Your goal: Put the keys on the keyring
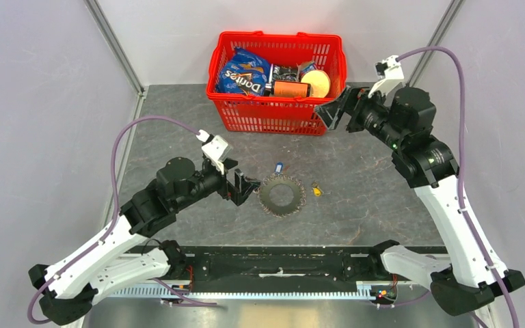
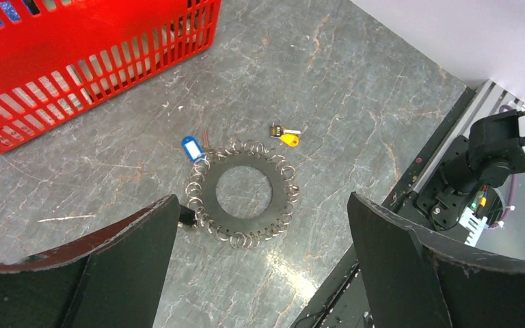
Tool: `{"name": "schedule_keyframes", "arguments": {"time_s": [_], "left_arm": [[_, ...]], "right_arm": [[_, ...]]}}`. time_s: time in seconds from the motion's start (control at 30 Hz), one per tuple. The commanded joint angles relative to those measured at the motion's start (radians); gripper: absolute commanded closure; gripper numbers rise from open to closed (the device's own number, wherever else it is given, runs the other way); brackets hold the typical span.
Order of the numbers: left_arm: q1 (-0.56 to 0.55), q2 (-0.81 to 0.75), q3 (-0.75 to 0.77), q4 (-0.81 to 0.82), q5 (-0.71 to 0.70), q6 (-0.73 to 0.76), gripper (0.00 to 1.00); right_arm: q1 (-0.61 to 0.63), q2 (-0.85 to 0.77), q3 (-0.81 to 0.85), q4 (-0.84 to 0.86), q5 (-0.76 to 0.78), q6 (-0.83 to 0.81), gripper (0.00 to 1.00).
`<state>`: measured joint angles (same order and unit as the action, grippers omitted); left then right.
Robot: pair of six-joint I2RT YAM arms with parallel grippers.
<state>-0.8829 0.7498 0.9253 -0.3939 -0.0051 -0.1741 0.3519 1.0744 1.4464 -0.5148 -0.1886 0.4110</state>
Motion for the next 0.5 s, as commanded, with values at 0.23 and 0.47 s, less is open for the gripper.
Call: {"name": "schedule_keyframes", "arguments": {"time_s": [0.23, 0.47], "left_arm": [[0.005, 0.023, -0.011, 0.213, 0.117, -0.131, 0.02], [0.003, 0.135, -0.053, 0.531, 0.036, -0.368, 0.01]], "right_arm": [[0.091, 0.023, -0.086, 0.29, -0.263, 0.3, 0.01], [0.157, 0.101, -0.156, 0.713, -0.422, 0.674, 0.01]]}}
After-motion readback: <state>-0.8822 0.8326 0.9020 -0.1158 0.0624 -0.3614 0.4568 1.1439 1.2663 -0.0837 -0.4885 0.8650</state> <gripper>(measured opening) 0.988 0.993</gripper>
